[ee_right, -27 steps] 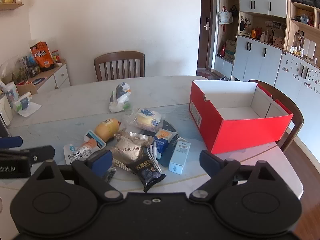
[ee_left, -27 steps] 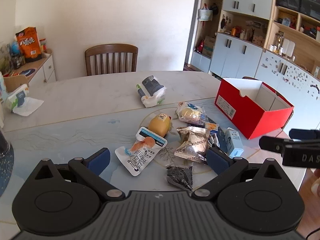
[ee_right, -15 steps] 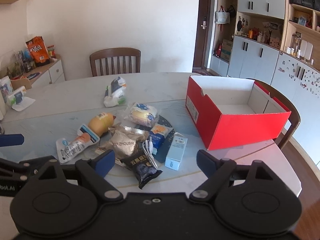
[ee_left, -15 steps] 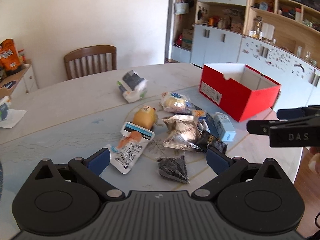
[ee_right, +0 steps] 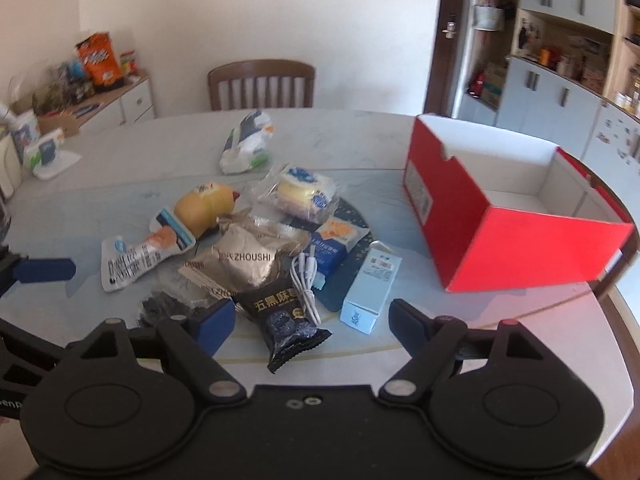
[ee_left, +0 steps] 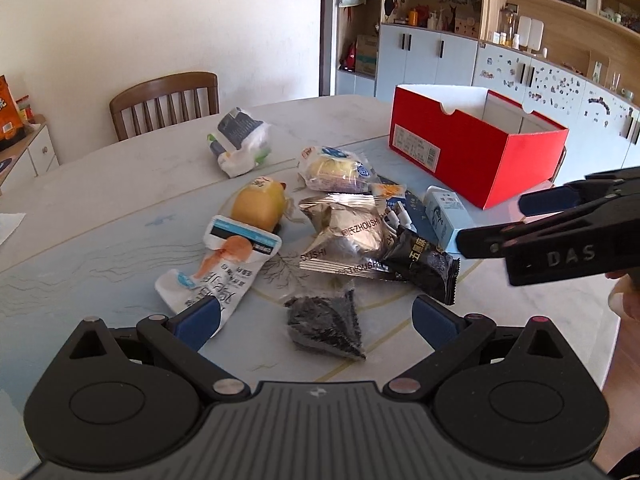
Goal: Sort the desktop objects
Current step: 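Grasp the black snack bag with the right tool while the left tool grasps the dark dried-food bag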
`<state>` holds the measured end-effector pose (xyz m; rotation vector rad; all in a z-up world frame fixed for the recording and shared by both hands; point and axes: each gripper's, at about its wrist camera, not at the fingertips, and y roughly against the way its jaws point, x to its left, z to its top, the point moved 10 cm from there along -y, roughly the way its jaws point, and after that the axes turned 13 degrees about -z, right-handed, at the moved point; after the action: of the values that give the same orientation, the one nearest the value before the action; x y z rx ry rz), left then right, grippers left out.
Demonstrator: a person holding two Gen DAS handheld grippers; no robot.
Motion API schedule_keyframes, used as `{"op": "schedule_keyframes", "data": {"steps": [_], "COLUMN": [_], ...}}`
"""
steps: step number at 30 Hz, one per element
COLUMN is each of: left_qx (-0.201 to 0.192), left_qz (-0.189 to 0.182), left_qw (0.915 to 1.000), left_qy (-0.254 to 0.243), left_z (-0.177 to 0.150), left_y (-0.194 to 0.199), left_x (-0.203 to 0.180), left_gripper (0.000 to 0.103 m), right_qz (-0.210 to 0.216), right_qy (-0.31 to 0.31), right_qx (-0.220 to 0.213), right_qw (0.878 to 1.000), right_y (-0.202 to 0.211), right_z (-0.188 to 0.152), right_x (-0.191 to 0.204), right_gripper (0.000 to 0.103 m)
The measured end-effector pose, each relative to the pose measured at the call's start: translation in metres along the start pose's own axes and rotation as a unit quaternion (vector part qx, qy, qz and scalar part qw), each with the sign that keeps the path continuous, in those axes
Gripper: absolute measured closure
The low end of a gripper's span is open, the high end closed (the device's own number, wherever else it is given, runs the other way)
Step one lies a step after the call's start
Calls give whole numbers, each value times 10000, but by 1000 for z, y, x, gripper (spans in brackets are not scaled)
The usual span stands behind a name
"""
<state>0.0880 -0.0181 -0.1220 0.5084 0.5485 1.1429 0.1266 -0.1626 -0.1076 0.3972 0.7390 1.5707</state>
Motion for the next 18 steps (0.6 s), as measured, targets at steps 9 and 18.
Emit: {"op": "schedule_keyframes", "data": {"steps": [9, 18], "left_qx": [309, 493], "left_qz": [281, 226], "left_qw": [9991, 9985], "left_qy": [-111, -66], "left_z": [-11, -17], "left_y": [-35, -51], "left_x": [-1, 4], "left_gripper": [1, 13], "right_qz": [300, 452], "right_qy": [666, 952], "right_qx": [186, 419], "right_qw": [9972, 9935], "right_y": [-33, -55], "right_z": [-7, -11], "right_x": [15, 31], "right_gripper": [29, 44]}}
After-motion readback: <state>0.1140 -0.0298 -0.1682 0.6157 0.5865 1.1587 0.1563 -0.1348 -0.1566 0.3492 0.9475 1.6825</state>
